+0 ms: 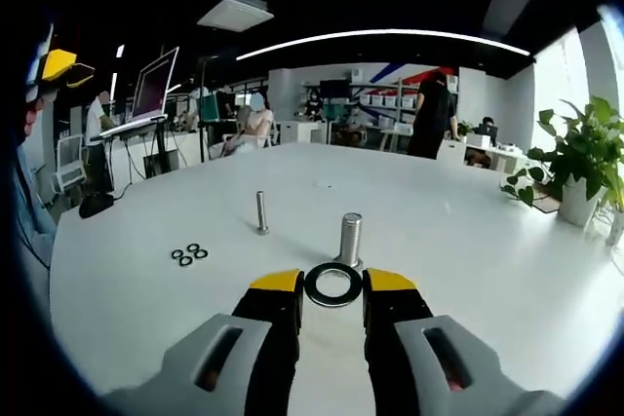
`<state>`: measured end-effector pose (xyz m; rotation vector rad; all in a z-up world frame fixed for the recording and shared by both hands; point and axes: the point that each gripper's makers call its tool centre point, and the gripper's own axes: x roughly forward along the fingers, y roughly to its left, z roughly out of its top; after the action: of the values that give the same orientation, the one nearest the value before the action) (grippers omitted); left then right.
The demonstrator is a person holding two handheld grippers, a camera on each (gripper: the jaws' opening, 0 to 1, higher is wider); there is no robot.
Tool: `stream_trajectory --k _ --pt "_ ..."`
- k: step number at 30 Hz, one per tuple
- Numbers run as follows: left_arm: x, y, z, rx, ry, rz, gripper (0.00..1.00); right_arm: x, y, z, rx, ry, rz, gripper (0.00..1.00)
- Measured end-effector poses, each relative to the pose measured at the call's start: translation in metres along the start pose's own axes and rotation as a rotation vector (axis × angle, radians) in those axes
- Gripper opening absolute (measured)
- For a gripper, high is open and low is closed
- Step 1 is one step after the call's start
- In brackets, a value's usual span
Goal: Place the washer onto the threaded stud by aligning its center hole with the stud, sliding it down to the base, and recovering from edge contact or off-axis alignment until the washer reaches the visible bottom stop.
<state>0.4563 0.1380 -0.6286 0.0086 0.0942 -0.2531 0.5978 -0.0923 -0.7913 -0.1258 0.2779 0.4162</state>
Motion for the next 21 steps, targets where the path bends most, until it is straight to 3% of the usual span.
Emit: stream_trajectory --k 21 --pt "0.000 0.000 0.003 -0.002 -0.009 0.000 0.40 0.009 -0.004 0.024 0.001 -0.030 0.000 0.25"
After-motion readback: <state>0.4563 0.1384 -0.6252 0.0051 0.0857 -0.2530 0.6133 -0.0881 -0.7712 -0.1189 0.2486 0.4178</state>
